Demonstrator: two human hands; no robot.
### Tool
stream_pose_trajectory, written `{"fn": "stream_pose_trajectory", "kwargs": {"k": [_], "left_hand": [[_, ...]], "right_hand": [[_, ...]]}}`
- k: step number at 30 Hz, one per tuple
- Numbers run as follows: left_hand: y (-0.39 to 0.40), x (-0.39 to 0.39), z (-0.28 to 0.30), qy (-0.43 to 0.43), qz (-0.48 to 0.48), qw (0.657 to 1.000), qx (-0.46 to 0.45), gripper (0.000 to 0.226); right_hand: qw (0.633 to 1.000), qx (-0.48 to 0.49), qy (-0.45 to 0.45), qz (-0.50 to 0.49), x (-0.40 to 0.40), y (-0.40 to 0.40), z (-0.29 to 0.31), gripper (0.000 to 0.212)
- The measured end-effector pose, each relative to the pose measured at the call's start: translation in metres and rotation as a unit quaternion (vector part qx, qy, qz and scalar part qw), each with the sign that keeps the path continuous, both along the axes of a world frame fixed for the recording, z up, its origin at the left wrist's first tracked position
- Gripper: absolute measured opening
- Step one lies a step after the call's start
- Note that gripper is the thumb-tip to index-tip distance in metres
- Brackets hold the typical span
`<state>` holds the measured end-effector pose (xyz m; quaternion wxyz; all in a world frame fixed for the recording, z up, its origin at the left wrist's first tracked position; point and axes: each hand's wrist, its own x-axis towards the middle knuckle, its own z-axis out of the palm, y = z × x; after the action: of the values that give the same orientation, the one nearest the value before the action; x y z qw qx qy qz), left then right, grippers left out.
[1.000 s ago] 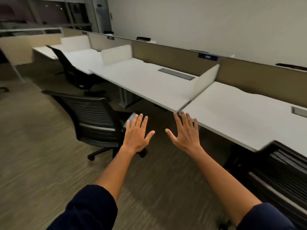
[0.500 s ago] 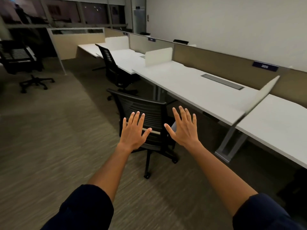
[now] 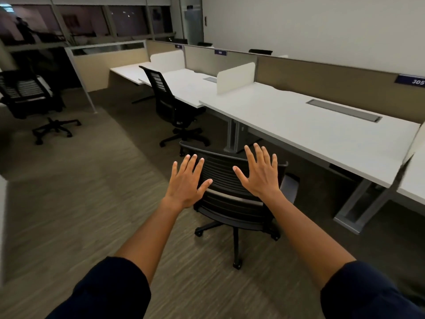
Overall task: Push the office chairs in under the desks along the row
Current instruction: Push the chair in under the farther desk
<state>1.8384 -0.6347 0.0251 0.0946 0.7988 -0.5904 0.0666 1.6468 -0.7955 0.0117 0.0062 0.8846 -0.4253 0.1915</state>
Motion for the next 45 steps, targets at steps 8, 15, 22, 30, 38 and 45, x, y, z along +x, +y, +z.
{"fn": "stream_pose_trajectory", "kwargs": {"k": [8,15,22,30,38,45], "left_hand": [[-0.069,0.083,0.008,0.003,-0.052,0.999,-0.002,0.076],[-0.128,0.125,-0.008,0.018,-0.130,0.991,0.024,0.074],[-0.175,0.173,-0.020,0.006,-0.203,0.979,0.037,0.072],[-0.221,0.193,-0.021,-0.036,-0.240,0.970,0.009,0.078],[-0.273,0.216,-0.026,-0.034,-0.271,0.961,-0.033,0.076],[-0.346,0.212,-0.029,-0.020,-0.277,0.959,-0.059,0.076]], "right_hand": [[0.997,0.028,0.022,-0.073,0.057,-0.036,-0.003,0.083],[0.984,0.062,0.036,-0.165,0.068,-0.061,-0.019,0.067],[0.970,0.024,0.059,-0.236,0.085,-0.070,-0.021,0.054],[0.950,-0.007,0.067,-0.305,0.102,-0.079,-0.016,0.060],[0.942,-0.046,0.059,-0.328,0.122,-0.114,-0.023,0.053],[0.941,-0.038,0.060,-0.330,0.118,-0.186,-0.023,0.054]]}}
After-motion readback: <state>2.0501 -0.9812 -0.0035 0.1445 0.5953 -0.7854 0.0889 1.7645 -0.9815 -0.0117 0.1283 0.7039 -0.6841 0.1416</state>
